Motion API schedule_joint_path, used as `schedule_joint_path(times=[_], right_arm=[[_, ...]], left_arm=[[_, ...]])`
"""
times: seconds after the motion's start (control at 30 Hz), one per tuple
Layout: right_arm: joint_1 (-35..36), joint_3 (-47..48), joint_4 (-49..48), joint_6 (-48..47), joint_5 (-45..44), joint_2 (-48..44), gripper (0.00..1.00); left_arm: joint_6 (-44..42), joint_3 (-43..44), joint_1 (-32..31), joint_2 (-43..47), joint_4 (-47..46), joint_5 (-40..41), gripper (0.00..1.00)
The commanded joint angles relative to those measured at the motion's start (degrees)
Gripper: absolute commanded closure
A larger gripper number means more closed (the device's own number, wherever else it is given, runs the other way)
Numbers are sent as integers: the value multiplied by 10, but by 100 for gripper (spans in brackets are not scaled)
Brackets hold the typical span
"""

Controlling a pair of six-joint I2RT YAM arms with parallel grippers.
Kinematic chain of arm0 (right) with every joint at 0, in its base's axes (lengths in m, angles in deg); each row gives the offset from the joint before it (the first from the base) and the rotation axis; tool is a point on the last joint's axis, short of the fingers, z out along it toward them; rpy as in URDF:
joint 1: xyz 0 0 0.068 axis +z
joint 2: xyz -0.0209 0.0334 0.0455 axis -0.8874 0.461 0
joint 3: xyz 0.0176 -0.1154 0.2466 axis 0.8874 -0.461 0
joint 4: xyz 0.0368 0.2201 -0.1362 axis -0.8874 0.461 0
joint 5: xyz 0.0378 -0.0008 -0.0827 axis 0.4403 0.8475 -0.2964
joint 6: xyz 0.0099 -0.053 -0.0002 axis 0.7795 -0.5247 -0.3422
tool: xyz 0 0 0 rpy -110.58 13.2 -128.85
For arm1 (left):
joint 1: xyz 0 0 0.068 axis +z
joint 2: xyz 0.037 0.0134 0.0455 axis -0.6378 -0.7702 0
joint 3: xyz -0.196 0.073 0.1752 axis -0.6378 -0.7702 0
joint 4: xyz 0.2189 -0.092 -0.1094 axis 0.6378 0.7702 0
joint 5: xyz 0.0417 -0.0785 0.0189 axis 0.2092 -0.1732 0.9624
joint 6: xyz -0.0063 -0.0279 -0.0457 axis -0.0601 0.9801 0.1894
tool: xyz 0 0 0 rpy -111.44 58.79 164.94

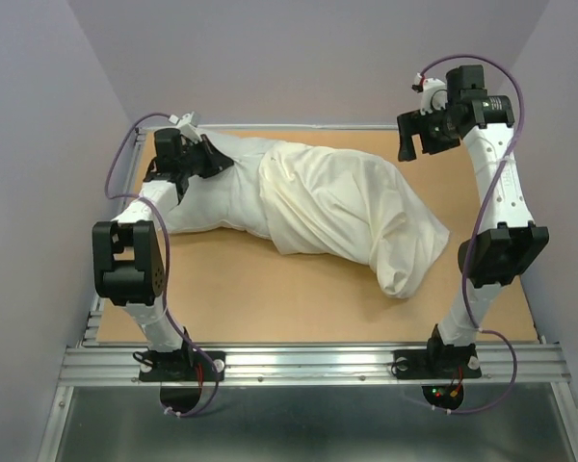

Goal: Put the pillow into the pillowcase

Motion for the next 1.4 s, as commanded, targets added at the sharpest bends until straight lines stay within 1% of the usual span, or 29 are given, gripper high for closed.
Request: schedule_joint_path(times=[0.0, 0.03, 0.07, 0.13, 0.17, 0.2, 0.23, 0.27, 0.33, 0.37, 0.4, 0.47, 0.5, 0.63, 0.73, 0.77, 0.8, 0.83, 0.9, 0.93, 1.03, 1.1, 1.13, 1.17, 1.23, 1.27, 1.3, 1.33, 1.37], right_arm=[[-5, 8, 78, -67, 16, -23, 9], [-4, -8, 107, -80, 45, -29, 9], [-4, -32, 112, -79, 53, -36, 11], [-4, -78, 112, -103, 82, -82, 10], [-1, -129, 112, -119, 124, -99, 9], [4, -153, 112, -152, 147, -116, 7], [19, -186, 112, -169, 167, -147, 6], [31, -243, 112, -187, 197, -161, 6], [74, -298, 107, -236, 210, -193, 5], [88, -318, 96, -238, 202, -202, 1], [99, -362, 50, -211, 188, -211, 0], [122, -394, 9, -203, 144, -240, 0], [131, -423, -37, -180, 119, -248, 0], [157, -454, -76, -157, 42, -240, 0], [171, -483, -108, -149, -68, -222, 2], [171, -484, -116, -150, -86, -219, 3], [171, -482, -121, -152, -99, -217, 6], [171, -477, -127, -153, -110, -212, 17], [171, -469, -130, -166, -132, -212, 35], [171, -469, -143, -177, -148, -214, 59], [163, -451, -176, -204, -196, -215, 99], [141, -419, -201, -214, -194, -211, 99], [107, -378, -238, -220, -194, -202, 99], [87, -351, -261, -225, -202, -174, 99], [37, -265, -355, -214, -212, -128, 99], [-12, -236, -394, -203, -221, -104, 99], [-30, -209, -469, -180, -254, -39, 99], [-61, -121, -491, -167, -271, -3, 99], [-69, -66, -498, -153, -287, 47, 85]], left_arm=[[-9, 25, 51, 19, -5, 55, 100], [-14, 26, 56, 19, -2, 58, 100], [-18, 28, 58, 18, -1, 57, 100], [-22, 37, 61, 12, 1, 52, 100], [-24, 40, 62, 10, 1, 47, 100], [-28, 47, 61, 3, 2, 44, 100], [-28, 51, 62, -2, 3, 44, 100], [-30, 55, 62, -6, 3, 41, 100], [-35, 73, 62, -24, 7, 37, 100], [-35, 77, 62, -29, 8, 35, 100], [-39, 84, 62, -35, 9, 33, 100], [-40, 87, 61, -38, 9, 28, 100], [-41, 85, 62, -36, 8, 24, 100], [-48, 69, 62, -26, 6, 20, 100], [-54, 59, 62, -17, 6, 14, 100], [-54, 58, 62, -15, 6, 14, 100], [-57, 56, 61, -13, 6, 12, 100], [-58, 54, 61, -12, 6, 12, 100], [-58, 52, 61, -11, 5, 12, 100], [-60, 51, 60, -10, 4, 11, 100], [-69, 54, 56, -11, 4, 5, 100], [-81, 60, 49, -11, 8, -11, 100], [-96, 67, 44, -11, 17, -16, 100], [-109, 71, 31, -11, 23, -31, 100], [-136, 85, 21, -14, 52, -44, 100], [-170, 88, 0, -14, 62, -49, 100], [-186, 91, -20, -14, 82, -54, 100], [-201, 91, -28, -14, 90, -55, 100], [-210, 87, -37, -14, 94, -57, 100]])
